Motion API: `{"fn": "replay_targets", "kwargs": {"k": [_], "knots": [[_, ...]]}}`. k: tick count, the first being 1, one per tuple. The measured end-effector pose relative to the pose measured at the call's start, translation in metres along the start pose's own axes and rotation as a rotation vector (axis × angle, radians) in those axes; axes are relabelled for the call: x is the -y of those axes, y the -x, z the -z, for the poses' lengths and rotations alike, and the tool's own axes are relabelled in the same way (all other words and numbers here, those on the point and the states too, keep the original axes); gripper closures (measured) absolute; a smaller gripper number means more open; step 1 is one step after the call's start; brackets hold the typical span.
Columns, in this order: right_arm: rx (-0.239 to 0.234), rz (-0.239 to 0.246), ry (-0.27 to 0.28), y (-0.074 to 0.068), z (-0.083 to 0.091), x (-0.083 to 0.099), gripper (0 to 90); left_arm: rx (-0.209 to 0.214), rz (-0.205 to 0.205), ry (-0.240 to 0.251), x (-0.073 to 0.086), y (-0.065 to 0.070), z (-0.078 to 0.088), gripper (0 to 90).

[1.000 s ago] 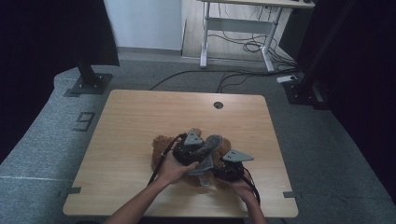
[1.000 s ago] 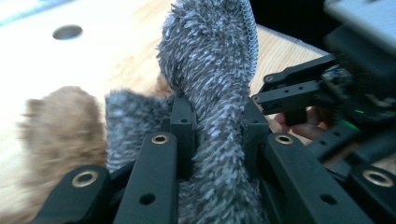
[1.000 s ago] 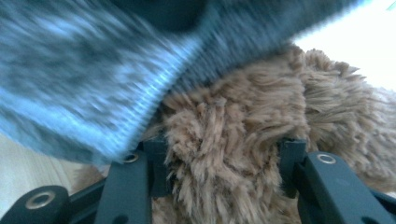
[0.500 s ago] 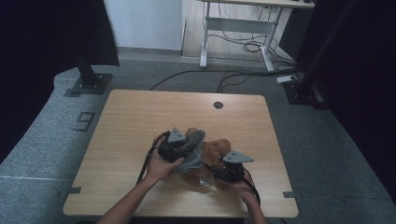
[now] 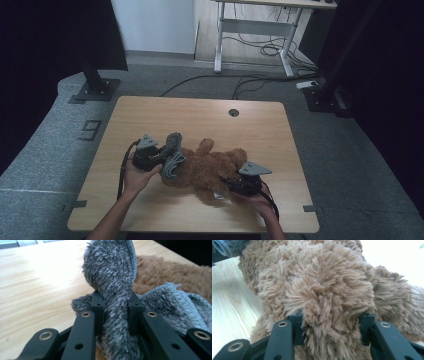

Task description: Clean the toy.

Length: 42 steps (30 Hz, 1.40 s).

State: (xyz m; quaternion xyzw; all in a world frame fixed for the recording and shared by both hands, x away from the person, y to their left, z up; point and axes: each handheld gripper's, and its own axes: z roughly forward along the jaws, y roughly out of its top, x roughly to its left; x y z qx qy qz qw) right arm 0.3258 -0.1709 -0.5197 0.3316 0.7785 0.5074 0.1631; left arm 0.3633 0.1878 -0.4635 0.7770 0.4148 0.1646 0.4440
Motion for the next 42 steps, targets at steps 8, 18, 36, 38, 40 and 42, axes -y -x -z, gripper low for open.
{"fn": "replay_targets", "kwargs": {"k": [8, 18, 36, 38, 40, 42], "knots": [[0.000, -0.004, 0.000, 0.000, 0.000, 0.000, 53.9, -0.052, 0.031, -0.053, 0.027, -0.011, -0.004, 73.9], [-0.004, -0.009, 0.000, 0.003, 0.000, 0.000, 54.0, -0.035, 0.070, -0.097, 0.037, -0.021, -0.008, 75.0], [-0.006, 0.006, 0.002, 0.003, 0.000, 0.001, 54.0, 0.069, -0.127, 0.007, -0.058, 0.057, -0.027, 74.6], [-0.005, 0.010, 0.003, 0.002, 0.001, 0.001, 53.9, 0.072, -0.131, -0.035, -0.056, 0.059, -0.041, 74.4], [-0.007, 0.011, 0.001, 0.002, 0.001, 0.001, 53.9, 0.074, -0.139, -0.076, -0.047, 0.060, -0.052, 74.3], [-0.008, 0.013, 0.002, 0.002, 0.001, 0.001, 53.9, 0.073, -0.138, -0.074, -0.041, 0.057, -0.054, 74.4]]}}
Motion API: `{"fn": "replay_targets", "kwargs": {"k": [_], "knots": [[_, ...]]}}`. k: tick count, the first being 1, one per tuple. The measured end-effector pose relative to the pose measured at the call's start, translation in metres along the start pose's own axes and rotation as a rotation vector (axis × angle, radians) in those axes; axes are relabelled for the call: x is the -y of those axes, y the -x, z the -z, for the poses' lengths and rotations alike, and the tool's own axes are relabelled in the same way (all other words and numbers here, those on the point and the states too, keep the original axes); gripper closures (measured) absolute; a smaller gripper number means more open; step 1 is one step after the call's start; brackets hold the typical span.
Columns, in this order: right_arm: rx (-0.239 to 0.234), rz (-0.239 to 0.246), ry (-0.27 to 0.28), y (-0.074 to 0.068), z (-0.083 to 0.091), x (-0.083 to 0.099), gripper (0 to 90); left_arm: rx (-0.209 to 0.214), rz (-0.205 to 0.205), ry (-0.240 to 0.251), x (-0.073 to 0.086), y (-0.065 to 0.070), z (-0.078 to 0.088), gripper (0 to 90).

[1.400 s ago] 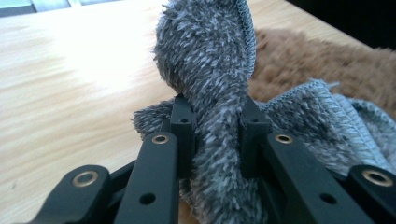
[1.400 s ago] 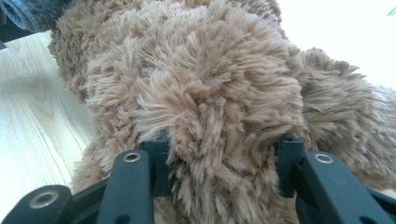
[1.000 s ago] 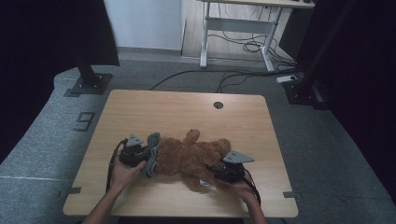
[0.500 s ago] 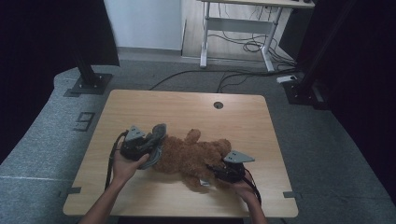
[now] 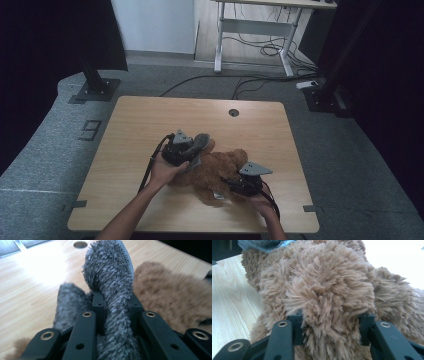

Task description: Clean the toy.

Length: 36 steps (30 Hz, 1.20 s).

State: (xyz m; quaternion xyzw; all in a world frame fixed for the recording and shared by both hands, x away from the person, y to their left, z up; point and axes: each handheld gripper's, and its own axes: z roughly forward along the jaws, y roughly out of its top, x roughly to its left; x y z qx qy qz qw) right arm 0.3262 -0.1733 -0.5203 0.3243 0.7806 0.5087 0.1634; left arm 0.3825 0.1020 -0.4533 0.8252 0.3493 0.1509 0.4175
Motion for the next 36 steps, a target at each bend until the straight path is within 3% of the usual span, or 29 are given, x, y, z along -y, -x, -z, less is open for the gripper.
{"fn": "replay_targets", "kwargs": {"k": [11, 17, 19, 24, 27, 32, 36], "knots": [[-0.004, 0.004, 0.006, -0.002, 0.000, 0.001, 53.9, 0.010, 0.038, 0.025, 0.015, -0.016, 0.019, 74.6], [-0.005, 0.004, 0.005, -0.002, 0.001, 0.001, 53.9, -0.049, 0.060, 0.024, 0.019, -0.030, 0.026, 74.4], [-0.005, 0.004, 0.006, -0.002, 0.001, 0.002, 53.9, -0.031, 0.083, 0.025, 0.022, -0.034, 0.026, 74.5], [-0.008, 0.009, 0.002, -0.003, 0.001, 0.001, 53.1, -0.049, 0.040, 0.024, 0.030, -0.023, 0.026, 74.8], [-0.014, 0.005, 0.004, -0.003, 0.002, 0.002, 50.2, -0.039, 0.052, 0.051, 0.038, -0.021, 0.029, 75.1], [-0.039, -0.016, 0.004, -0.003, 0.010, -0.005, 34.9, -0.028, 0.073, 0.103, 0.054, -0.015, 0.036, 75.5], [0.002, -0.010, 0.027, -0.007, 0.021, -0.021, 23.5, -0.029, 0.065, 0.134, 0.065, -0.007, 0.041, 75.7]]}}
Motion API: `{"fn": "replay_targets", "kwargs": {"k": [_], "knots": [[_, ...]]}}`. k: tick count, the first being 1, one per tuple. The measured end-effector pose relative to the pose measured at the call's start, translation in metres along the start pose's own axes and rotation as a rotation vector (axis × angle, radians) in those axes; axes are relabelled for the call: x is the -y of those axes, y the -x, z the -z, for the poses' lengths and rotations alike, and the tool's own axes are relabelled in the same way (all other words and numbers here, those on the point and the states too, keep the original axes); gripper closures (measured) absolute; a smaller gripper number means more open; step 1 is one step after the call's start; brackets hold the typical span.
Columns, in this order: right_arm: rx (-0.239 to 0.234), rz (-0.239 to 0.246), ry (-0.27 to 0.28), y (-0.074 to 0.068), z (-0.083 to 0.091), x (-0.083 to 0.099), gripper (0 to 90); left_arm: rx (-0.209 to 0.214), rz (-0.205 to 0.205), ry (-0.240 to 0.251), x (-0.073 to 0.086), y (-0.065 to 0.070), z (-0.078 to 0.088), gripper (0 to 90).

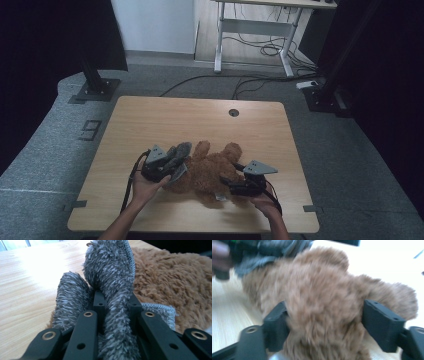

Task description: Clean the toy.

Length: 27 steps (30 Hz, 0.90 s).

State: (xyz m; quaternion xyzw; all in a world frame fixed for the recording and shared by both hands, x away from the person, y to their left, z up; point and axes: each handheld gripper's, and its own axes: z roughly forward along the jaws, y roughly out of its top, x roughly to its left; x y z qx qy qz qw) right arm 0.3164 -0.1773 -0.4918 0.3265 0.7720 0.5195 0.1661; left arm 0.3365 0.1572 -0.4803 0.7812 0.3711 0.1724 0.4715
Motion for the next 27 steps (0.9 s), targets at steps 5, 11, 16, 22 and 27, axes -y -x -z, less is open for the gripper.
{"fn": "replay_targets", "kwargs": {"k": [5, 11, 16, 22, 27], "knots": [[0.014, -0.029, -0.039, 0.002, -0.003, -0.014, 13.6, -0.007, -0.022, 0.021, 0.007, 0.008, 0.005, 75.8], [-0.084, -0.109, -0.194, 0.007, -0.031, 0.002, 11.2, -0.001, -0.020, 0.029, 0.009, 0.009, 0.006, 75.7], [-0.084, -0.121, -0.198, 0.006, -0.037, 0.007, 28.4, -0.003, -0.025, 0.026, 0.006, 0.009, 0.002, 75.7], [-0.025, -0.038, -0.167, 0.005, -0.041, 0.001, 50.1, -0.021, -0.039, 0.009, -0.011, 0.003, -0.009, 75.5], [0.069, -0.001, -0.112, 0.012, -0.048, -0.002, 53.2, -0.046, -0.047, 0.007, -0.025, -0.005, -0.022, 75.3]]}}
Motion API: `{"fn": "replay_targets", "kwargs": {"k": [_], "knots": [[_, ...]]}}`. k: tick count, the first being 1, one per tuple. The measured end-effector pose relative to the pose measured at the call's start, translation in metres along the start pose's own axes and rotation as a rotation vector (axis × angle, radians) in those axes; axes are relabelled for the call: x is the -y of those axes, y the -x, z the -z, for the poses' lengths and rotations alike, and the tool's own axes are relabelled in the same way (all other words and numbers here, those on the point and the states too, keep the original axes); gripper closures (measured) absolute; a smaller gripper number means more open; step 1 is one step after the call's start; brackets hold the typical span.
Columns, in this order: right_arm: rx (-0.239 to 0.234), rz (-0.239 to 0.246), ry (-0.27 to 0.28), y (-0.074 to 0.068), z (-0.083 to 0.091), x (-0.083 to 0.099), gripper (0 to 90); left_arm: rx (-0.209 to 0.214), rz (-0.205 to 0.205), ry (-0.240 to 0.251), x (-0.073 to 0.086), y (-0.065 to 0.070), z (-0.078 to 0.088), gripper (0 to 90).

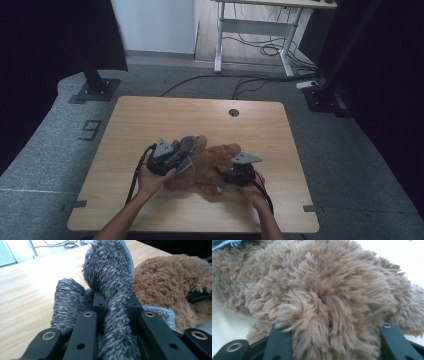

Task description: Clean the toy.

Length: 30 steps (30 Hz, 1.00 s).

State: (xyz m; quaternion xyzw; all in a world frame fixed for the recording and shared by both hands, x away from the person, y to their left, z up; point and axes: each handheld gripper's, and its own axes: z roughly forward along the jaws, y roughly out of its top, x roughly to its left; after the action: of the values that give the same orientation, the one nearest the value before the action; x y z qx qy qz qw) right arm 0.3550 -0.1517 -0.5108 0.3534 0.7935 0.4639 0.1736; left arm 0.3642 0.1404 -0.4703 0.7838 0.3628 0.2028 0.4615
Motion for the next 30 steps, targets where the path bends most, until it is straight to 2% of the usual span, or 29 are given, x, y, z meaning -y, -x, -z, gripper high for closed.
{"fn": "replay_targets", "kwargs": {"k": [4, 7, 11, 14, 16, 18, 21, 23, 26, 29, 30], "knots": [[0.079, 0.034, 0.038, 0.005, -0.005, -0.002, 54.2, -0.008, 0.013, 0.003, -0.009, -0.003, -0.010, 75.3], [0.079, 0.064, 0.057, 0.005, -0.004, -0.001, 54.3, 0.028, 0.029, 0.020, -0.020, 0.002, -0.008, 75.2], [0.084, 0.113, 0.078, -0.002, 0.001, 0.005, 54.3, 0.078, -0.013, 0.047, -0.042, 0.025, -0.007, 75.1], [0.093, 0.142, 0.095, -0.009, 0.004, 0.010, 54.2, 0.106, -0.050, 0.050, -0.060, 0.048, -0.015, 74.8], [0.104, 0.166, 0.100, -0.014, 0.007, 0.014, 54.1, 0.119, -0.079, 0.021, -0.070, 0.063, -0.027, 74.6], [0.107, 0.187, 0.115, -0.018, 0.009, 0.019, 54.0, 0.121, -0.089, -0.013, -0.075, 0.072, -0.038, 74.3], [0.104, 0.199, 0.125, -0.020, 0.012, 0.025, 53.7, 0.128, -0.088, -0.084, -0.071, 0.081, -0.057, 74.2], [0.100, 0.189, 0.123, -0.018, 0.013, 0.029, 53.5, 0.134, -0.087, -0.095, -0.063, 0.081, -0.062, 74.3], [0.095, 0.189, 0.122, -0.018, 0.013, 0.031, 53.4, 0.138, -0.067, -0.086, -0.057, 0.076, -0.056, 74.5], [0.099, 0.192, 0.119, -0.020, 0.013, 0.031, 53.5, 0.091, -0.073, -0.085, -0.050, 0.067, -0.047, 74.5], [0.099, 0.191, 0.120, -0.020, 0.014, 0.032, 53.5, 0.083, -0.059, -0.085, -0.046, 0.061, -0.043, 74.4]]}}
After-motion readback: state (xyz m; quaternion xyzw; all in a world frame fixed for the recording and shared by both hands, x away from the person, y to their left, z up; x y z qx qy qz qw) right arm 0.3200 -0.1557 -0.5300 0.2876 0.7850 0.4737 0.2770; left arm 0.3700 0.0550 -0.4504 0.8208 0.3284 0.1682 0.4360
